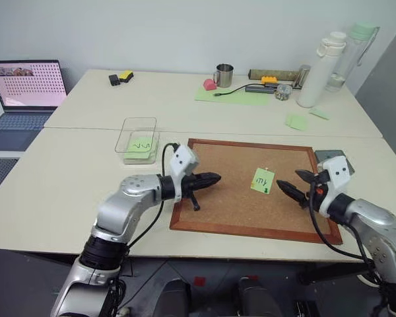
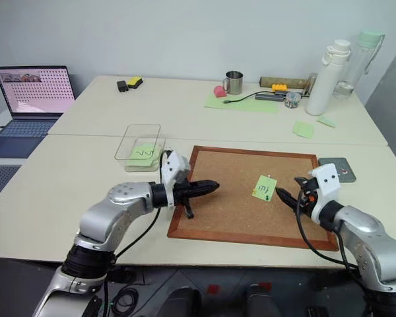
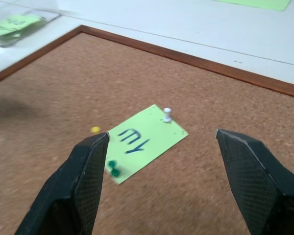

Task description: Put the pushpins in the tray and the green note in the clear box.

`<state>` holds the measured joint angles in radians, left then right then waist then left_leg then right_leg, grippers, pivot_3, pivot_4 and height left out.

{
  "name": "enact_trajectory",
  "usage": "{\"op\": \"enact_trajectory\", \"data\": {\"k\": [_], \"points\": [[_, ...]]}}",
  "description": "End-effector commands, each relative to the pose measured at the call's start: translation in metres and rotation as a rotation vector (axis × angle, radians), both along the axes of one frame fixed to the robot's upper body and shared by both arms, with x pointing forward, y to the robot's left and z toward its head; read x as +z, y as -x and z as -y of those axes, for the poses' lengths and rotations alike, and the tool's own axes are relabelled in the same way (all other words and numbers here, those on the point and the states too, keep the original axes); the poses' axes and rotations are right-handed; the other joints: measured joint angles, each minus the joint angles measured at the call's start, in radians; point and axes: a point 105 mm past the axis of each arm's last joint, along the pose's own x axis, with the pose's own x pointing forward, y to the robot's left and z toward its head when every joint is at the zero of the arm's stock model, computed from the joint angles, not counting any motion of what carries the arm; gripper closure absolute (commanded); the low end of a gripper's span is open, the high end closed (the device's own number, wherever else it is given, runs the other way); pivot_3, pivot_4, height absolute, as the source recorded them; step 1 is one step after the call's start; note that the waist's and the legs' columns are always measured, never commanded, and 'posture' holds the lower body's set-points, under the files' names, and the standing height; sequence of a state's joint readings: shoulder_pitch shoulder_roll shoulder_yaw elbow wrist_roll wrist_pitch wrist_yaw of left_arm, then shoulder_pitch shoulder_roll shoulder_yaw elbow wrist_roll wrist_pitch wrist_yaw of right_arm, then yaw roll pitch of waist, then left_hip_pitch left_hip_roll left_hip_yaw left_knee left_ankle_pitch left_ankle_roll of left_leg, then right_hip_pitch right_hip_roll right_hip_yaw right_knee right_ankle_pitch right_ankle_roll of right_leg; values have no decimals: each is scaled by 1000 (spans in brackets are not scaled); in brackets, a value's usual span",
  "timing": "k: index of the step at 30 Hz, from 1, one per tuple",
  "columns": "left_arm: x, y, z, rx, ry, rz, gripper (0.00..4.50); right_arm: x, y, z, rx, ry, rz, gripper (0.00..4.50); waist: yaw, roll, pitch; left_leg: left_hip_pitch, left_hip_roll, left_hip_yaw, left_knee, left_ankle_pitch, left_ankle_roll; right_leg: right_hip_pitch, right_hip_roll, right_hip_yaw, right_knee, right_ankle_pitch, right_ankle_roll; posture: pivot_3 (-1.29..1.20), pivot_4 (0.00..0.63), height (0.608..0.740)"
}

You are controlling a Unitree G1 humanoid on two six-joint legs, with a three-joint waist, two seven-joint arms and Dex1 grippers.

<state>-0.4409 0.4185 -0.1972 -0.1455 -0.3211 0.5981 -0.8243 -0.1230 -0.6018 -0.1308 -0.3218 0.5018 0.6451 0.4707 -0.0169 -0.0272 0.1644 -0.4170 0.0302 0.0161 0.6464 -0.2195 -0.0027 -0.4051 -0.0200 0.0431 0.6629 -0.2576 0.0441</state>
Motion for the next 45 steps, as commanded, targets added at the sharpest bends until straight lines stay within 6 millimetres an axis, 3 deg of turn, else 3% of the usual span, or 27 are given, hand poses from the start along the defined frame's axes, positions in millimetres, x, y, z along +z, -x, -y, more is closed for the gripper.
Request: {"op": "enact_trajectory", "data": {"k": [1, 7, 12, 24, 27, 42, 45], "points": [[4, -2, 17, -11, 21, 52, 4442, 1, -18, -2, -11, 0, 52, 855, 0, 0, 0, 0, 0, 0, 0, 0, 0, 0, 0, 0, 0, 0, 0, 0, 150, 740], [-29, -6, 27, 8, -16, -4, 4442, -6, -46, -9, -30, -15, 64, 855, -1, 0, 0, 0, 0, 1, 0, 0, 0, 0, 0, 0, 0, 0, 0, 0, 150, 740], [-62, -14, 20, 68, -125, -43, 4442, -11, -67, -14, -50, -30, 60, 855, -1, 1, -1, 0, 0, 4, 0, 0, 0, 0, 0, 0, 1, 0, 0, 0, 150, 740], [-56, -12, 22, 68, -86, -33, 4442, -26, -79, -28, -17, -75, 24, 855, -3, 3, -3, 2, 0, 7, 0, 0, 0, 1, 0, 1, 1, 1, 0, 0, 150, 740], [-55, -11, 21, 68, -85, -33, 4500, -28, -78, -32, -1, -85, 23, 1277, -7, 3, -3, 2, 0, 8, 0, 0, 0, 1, 0, 2, 1, 1, 0, 0, 150, 740], [-54, -17, 15, 74, -115, -18, 4500, -29, -71, -37, 37, -90, 35, 4346, -10, 3, -3, 2, 1, 7, 0, 0, 0, 0, 0, 2, 1, 1, 0, 0, 150, 740], [-55, -18, 15, 74, -127, -18, 4500, -25, -70, -35, 33, -94, 48, 4497, -10, 4, -3, 2, 1, 7, 0, 0, 0, 0, 0, 2, 1, 1, 0, 0, 150, 740]]}}
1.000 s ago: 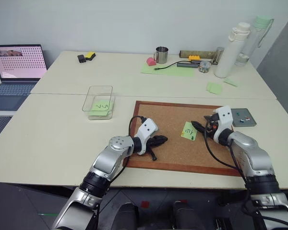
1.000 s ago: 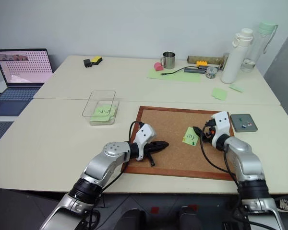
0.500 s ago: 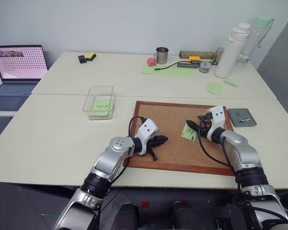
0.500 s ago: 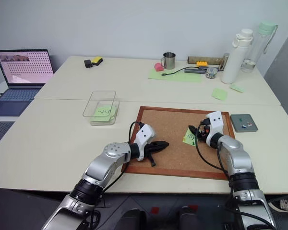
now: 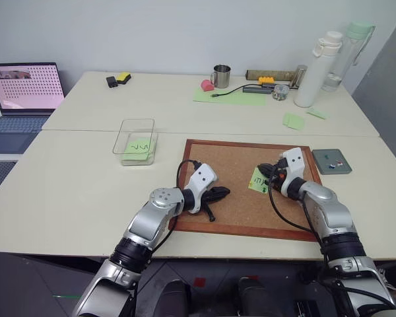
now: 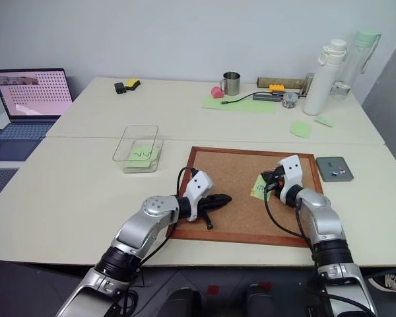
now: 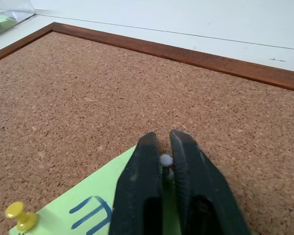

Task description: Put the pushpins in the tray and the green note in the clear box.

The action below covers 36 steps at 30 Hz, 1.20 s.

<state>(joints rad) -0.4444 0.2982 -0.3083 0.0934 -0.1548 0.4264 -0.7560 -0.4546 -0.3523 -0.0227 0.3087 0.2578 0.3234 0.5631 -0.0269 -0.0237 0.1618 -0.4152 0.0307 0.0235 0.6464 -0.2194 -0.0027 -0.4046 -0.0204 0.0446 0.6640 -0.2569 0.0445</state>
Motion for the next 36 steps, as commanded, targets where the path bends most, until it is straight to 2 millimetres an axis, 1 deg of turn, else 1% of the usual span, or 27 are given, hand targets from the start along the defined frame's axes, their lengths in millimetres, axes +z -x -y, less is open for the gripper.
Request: {"op": "enact_trajectory", "data": {"k": [1, 8, 12, 17, 24, 29, 36], "points": [[-6, -6, -8, 30, -50, 1, 4500, 14, 2, 1, 6, -25, 46, 4497, 0, 0, 0, 0, 0, 0, 0, 0, 0, 0, 0, 0, 0, 0, 0, 0, 150, 740], [-10, -6, -7, 34, -63, 0, 4500, 27, 10, -3, 29, -21, 78, 4497, 0, 0, 0, 0, 0, 0, -1, 0, 0, 0, 0, 0, 0, 0, 0, 0, 150, 740], [-14, -6, -7, 38, -78, -4, 4500, 41, 18, -9, 64, -38, 106, 4497, 0, 0, 0, 0, 0, 0, -1, 0, 0, -1, 0, 0, 0, 0, 0, 0, 150, 740], [-21, -5, -9, 40, -120, -9, 4500, 53, 23, -11, 70, -40, 126, 4497, -2, 1, 0, 0, 0, 0, -1, 0, 0, -1, 0, 0, 0, 0, 0, 0, 150, 740], [-29, -8, -14, 62, -179, -7, 4500, 61, 26, -13, 71, -41, 143, 4497, -2, 1, -1, 1, 0, 1, 0, 0, 0, 0, 0, 1, 0, 0, 1, 0, 150, 740], [-32, -16, -22, 109, -217, 9, 4500, 67, 26, -13, 67, -38, 162, 4497, -2, 1, -1, 1, 0, 1, 0, 0, 0, 0, 0, 1, 0, 0, 1, 0, 150, 740], [-32, -21, -25, 137, -226, 15, 4500, 77, 26, -12, 63, -38, 194, 4497, -2, 1, -2, 1, 0, 1, 0, 0, 0, 0, 0, 1, 0, 1, 1, 0, 150, 740]]}}
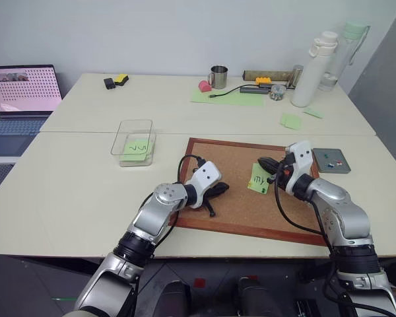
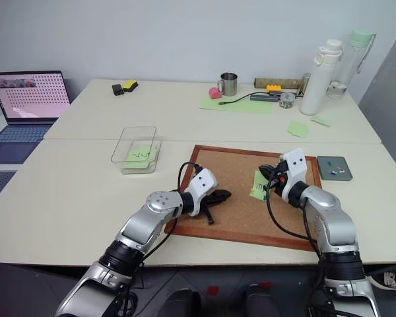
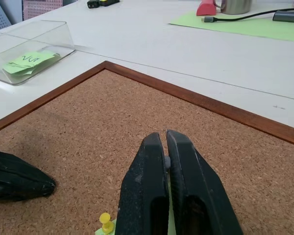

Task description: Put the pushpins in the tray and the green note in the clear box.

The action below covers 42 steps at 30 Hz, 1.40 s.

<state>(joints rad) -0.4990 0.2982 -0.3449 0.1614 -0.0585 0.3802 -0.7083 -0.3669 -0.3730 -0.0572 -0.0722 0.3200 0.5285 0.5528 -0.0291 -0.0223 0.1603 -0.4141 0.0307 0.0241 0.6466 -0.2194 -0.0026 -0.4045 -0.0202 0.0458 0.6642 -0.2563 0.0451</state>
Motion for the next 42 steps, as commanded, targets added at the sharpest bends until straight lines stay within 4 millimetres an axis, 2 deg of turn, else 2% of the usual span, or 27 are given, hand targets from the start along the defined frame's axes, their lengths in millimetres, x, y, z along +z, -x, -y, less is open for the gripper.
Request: {"op": "enact_trajectory", "data": {"k": [1, 6, 14, 17, 21, 25, 29, 32, 36, 42], "points": [[-30, -7, -24, 113, -109, -61, 4500, 34, 0, 0, 3, -20, 119, 4497, 0, 0, 0, 0, 0, 0, 0, 0, 0, 0, 0, 0, 0, 0, 0, 0, 150, 740], [-30, -3, -20, 102, -82, -83, 4500, 43, 1, -3, 15, -31, 144, 4497, 0, 0, 0, 0, 0, 0, 0, 0, 0, 0, 0, 0, 0, 0, 0, 0, 150, 740], [-27, 2, -17, 87, -47, -106, 4500, 42, 1, 0, -12, -25, 147, 4497, 0, 0, -1, 0, 0, 0, 0, 0, 0, 0, 0, 0, 0, 0, 0, 0, 150, 740], [-25, 4, -15, 79, -34, -117, 4500, 48, -7, 27, -146, -40, 154, 4497, 0, 0, -1, 0, 0, 0, 0, 0, 0, 0, 0, 0, 0, 0, 0, 0, 150, 740], [-20, 12, -8, 41, 2, -130, 4500, 51, -15, 82, -361, -38, 142, 4497, 0, 0, -1, 0, 0, 0, -1, 0, 0, 0, 0, 0, -1, 0, 0, 0, 150, 740], [-18, 12, -7, 44, 6, -125, 4500, 46, -19, 130, -494, 10, 103, 4497, -1, 0, -1, 0, 0, 1, -2, 0, 0, 0, 0, 0, -1, 0, 0, 0, 150, 740], [-17, 11, -8, 52, 5, -120, 4500, 37, -25, 162, -564, 28, 45, 4497, -3, 1, -1, 0, 0, 2, -2, 0, 0, -1, 0, 0, -1, 0, 0, 0, 150, 740], [-16, 12, -10, 67, 11, -120, 4500, 27, -35, 176, -593, -8, -10, 4497, -4, 1, -1, 0, 0, 2, -2, 0, 0, -1, 0, 1, -2, 0, 0, 0, 150, 740], [-17, 15, -11, 75, 16, -124, 4500, 20, -47, 178, -575, -3, -30, 4497, -5, 1, -1, 0, 0, 3, -2, 0, 0, -1, 0, 2, -2, 0, 0, 0, 150, 740], [-16, 15, -16, 99, 16, -123, 4500, 21, -54, 182, -574, -4, -22, 3260, -4, 1, 0, 0, 0, 2, -3, 0, 0, -1, 0, 1, -2, 0, 0, 0, 150, 740]]}}
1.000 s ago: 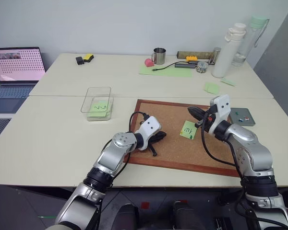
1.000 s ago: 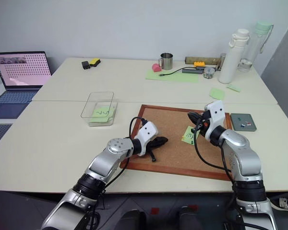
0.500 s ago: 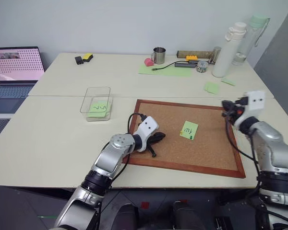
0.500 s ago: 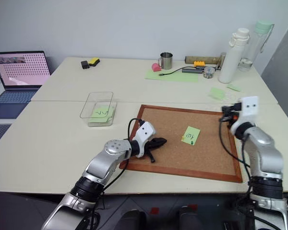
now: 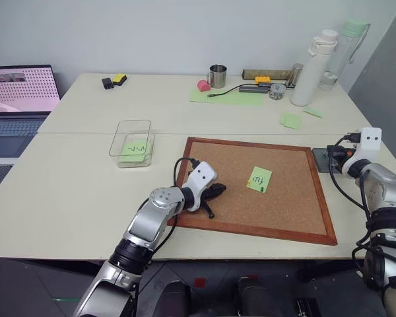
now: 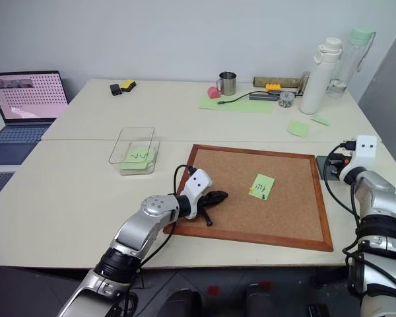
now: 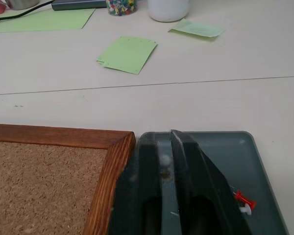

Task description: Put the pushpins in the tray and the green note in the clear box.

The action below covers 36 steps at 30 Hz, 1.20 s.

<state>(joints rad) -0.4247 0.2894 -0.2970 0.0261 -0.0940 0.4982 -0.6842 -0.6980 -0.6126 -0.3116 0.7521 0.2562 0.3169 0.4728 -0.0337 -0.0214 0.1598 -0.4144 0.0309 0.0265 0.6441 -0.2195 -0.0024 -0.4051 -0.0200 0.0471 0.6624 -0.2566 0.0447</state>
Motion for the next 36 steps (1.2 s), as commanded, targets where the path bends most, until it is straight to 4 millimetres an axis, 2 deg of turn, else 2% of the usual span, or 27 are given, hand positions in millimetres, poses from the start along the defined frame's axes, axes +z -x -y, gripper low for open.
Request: {"op": "enact_trajectory", "data": {"k": [1, 2, 8, 10, 12, 15, 18, 20, 23, 28, 36], "points": [[-19, 4, -12, 41, -44, -73, 4500, 19, -3, 7, 0, 41, 64, 3004, 0, 0, 0, 0, 0, 0, 0, 0, 0, 0, 0, 0, 0, 0, 0, 0, 150, 740], [-19, 4, -13, 43, -45, -74, 4500, 18, -3, 7, 5, 37, 67, 2844, 0, 0, 0, 0, 0, 0, 0, 0, 0, 0, 0, 0, 0, 0, 0, 0, 150, 740], [-19, 4, -13, 47, -48, -72, 4500, 19, 0, 7, 27, 55, 86, 2844, -1, 0, 0, 0, 0, 0, 0, 0, 0, 0, 0, 0, 0, 0, 0, 0, 150, 740], [-19, 4, -13, 46, -49, -70, 4500, 22, 4, -1, 81, 65, 109, 2844, 0, 0, 0, 0, 0, 0, 0, 0, 0, 0, 0, 0, 0, 0, 0, 0, 150, 740], [-18, 3, -13, 45, -50, -69, 4500, 24, 11, -19, 185, 65, 125, 2844, 1, 0, 0, 0, 0, 0, 0, 0, 0, 0, 0, 0, 0, 0, 0, 0, 150, 740], [-19, 2, -14, 41, -54, -71, 4500, 23, 41, -71, 458, 71, 150, 2844, 1, 1, 0, 0, 0, -1, 0, 0, 0, 0, 0, -1, 0, 0, 0, 0, 150, 740], [-19, 1, -15, 38, -56, -71, 4500, 16, 75, -118, 647, 37, 143, 2844, 0, 2, -1, 0, 1, -3, 0, 0, 0, 0, 0, -2, 1, 0, 0, 0, 150, 740], [-19, 1, -14, 36, -56, -71, 4500, 5, 93, -141, 721, 51, 117, 2844, 1, 3, -1, 0, 1, -3, 0, 0, 0, 0, 1, -2, 1, 0, 0, 0, 150, 740], [-19, 1, -12, 28, -56, -70, 4500, -12, 103, -161, 745, 91, 82, 2844, 1, 2, -2, 0, 0, -3, 1, 0, 0, 0, 0, -1, 1, -2, 4, 0, 150, 740], [-18, 0, -11, 11, -61, -66, 4500, -31, 97, -172, 713, 143, 50, 2844, 4, 1, -2, 1, 0, -3, 2, 0, 0, 0, 0, 0, 0, -2, 4, 0, 150, 740], [-16, -1, -11, 4, -65, -60, 4500, -39, 87, -171, 669, 144, 41, 2844, 5, 1, -2, 0, 0, -2, 1, 0, 0, 0, 0, -1, 0, -2, 3, 0, 150, 740]]}}
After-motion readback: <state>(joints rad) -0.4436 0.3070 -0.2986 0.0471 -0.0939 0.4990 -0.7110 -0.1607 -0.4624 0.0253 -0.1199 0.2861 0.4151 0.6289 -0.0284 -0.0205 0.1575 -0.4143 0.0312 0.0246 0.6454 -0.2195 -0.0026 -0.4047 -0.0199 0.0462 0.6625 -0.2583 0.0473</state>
